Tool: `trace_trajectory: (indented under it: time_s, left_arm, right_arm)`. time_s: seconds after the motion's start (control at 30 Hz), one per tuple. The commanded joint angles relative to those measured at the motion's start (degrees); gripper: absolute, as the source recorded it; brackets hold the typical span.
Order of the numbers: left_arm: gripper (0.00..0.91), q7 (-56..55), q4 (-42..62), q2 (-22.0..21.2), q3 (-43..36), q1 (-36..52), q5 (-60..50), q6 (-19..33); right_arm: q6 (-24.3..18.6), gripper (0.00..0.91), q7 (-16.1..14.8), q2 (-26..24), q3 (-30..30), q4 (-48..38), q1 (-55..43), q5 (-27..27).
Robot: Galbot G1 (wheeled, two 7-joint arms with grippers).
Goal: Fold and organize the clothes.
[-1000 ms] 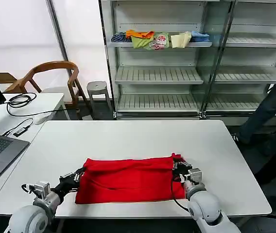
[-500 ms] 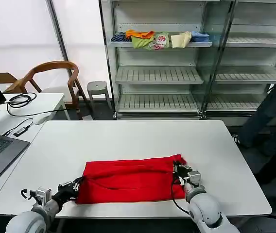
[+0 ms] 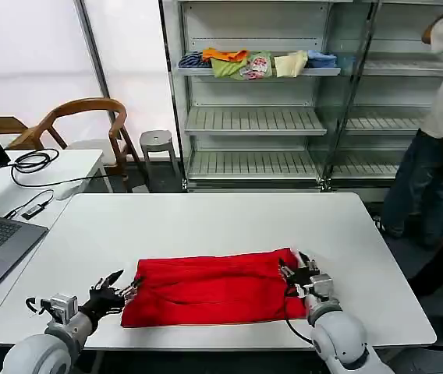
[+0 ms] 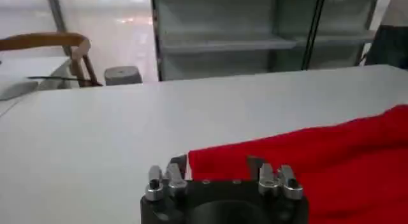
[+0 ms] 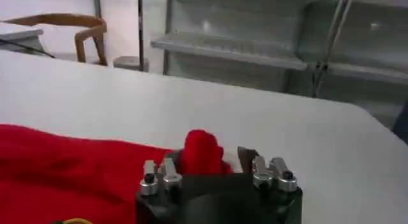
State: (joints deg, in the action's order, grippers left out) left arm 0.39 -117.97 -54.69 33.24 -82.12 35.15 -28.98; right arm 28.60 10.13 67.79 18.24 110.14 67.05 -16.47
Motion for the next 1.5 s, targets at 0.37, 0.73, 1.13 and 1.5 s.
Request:
trace_trajectory:
  time_s: [0.37, 0.73, 1.13, 1.5]
  left_arm:
    - [0.907, -12.0, -2.41, -3.58, -4.32, -0.11, 1.56, 3.15]
    - [0.907, -22.09, 2.21, -6.73, -10.85, 2.65, 1.81, 5.71]
    - [0.907, -30.91, 6.86, -10.64, -16.69, 6.91, -2.24, 5.63]
    - [0.907, -35.86, 8.64, -11.32, -18.15, 8.67, -2.06, 5.59]
  right_arm:
    - [-4.23, 0.907, -3.47, -1.38, 11.62, 9.82, 11.7, 3.15]
    - [-5.08, 0.907, -3.79, -1.59, 17.63, 13.64, 16.99, 2.43]
    - [-5.75, 0.907, -3.58, -0.34, 17.08, 13.53, 17.65, 3.04]
    - [-6.01, 0.907, -3.5, 0.18, 16.36, 12.63, 16.93, 3.49]
